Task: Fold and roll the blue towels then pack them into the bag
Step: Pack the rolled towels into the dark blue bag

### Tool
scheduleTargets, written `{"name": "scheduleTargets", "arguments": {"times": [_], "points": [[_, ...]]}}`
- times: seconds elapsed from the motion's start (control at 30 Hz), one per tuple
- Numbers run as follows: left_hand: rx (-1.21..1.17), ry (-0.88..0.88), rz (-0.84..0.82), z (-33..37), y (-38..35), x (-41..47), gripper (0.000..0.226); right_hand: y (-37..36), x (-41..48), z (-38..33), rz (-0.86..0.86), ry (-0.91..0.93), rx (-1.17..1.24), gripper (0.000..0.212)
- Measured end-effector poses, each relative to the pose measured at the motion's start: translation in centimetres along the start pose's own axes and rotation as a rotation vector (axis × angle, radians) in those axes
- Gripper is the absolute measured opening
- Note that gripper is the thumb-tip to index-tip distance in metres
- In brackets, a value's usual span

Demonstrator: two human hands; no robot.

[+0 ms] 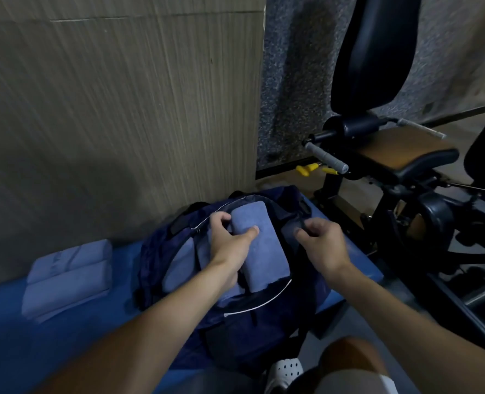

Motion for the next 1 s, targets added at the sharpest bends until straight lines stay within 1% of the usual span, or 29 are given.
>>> {"name": "scheduleTargets", "arguments": {"times": [0.1, 0.17, 0.23, 0.3, 0.37, 0.4, 0.47, 0.5, 0.53, 0.57, 0.63, 0.7, 0.77, 0.9, 1.0], "points": [[-0.022, -0.044, 0.024, 0.6, -0.8, -0.3, 0.03, 0.8, -1.1, -1.4, 0.027, 0.079, 0.073, 0.017], [-0.043, -0.051, 0.055, 1.0, -1.2, -0.6, 0.027, 1.4, -1.9, -2.1, 0.061, 0.13, 0.132, 0.018], [-0.057, -0.054, 0.088, 0.8, -1.6, -0.8, 0.027, 1.9, -2.6, -2.1, 0.067, 0.147, 0.141, 0.018], [-0.054, -0.063, 0.1, 0.5, -1.8, -1.1, 0.03, 1.9, -2.8, -1.7, 0.06, 0.119, 0.12, 0.015], [-0.064, -0.061, 0.091, 0.0, -2.0, -1.4, 0.031, 1.8, -2.5, -0.9, 0.056, 0.051, 0.079, 0.003], [-0.065, -0.064, 0.084, -0.1, -2.2, -1.5, 0.032, 1.7, -2.2, -0.7, 0.057, 0.008, 0.039, 0.016], [-0.05, -0.084, 0.068, -0.2, -2.3, -1.6, 0.032, 1.5, -1.5, -0.8, 0.032, -0.057, 0.009, 0.054], [-0.036, -0.098, 0.064, -0.1, -2.4, -1.6, 0.032, 1.4, -1.1, -1.1, 0.01, -0.064, 0.009, 0.068], [-0.023, -0.111, 0.064, -0.2, -2.5, -1.6, 0.032, 1.2, -0.7, -1.4, -0.018, -0.063, -0.001, 0.075], [-0.01, -0.122, 0.063, -0.2, -2.5, -1.5, 0.034, 1.0, -0.3, -1.7, -0.045, -0.047, -0.027, 0.074], [0.017, -0.139, 0.041, -0.4, -2.5, -1.3, 0.036, 0.6, 0.7, -2.0, -0.063, 0.0, -0.119, 0.059], [0.043, -0.148, 0.0, -0.7, -2.6, -1.3, 0.038, 0.6, 1.8, -2.2, -0.016, 0.002, -0.176, 0.043], [0.065, -0.16, -0.029, -0.9, -2.7, -1.5, 0.036, 1.1, 2.6, -2.6, 0.05, -0.018, -0.176, 0.033], [0.11, -0.151, -0.043, -0.9, -2.3, -0.9, 0.034, 2.0, 3.0, -4.3, 0.158, 0.159, -0.102, 0.024], [0.207, -0.136, -0.089, -0.7, -2.2, -0.6, 0.035, 1.6, 2.0, -4.2, 0.204, 0.194, -0.038, 0.022]]}}
Point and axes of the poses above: each hand's wrist, its own x-axis towards the middle knuckle, its own y-axis out of the back of the hand, z = x × y, the point moved 4 cm from there along x, towards the middle knuckle, and after that the axes turned 6 degrees about x, right-handed, at the moved point
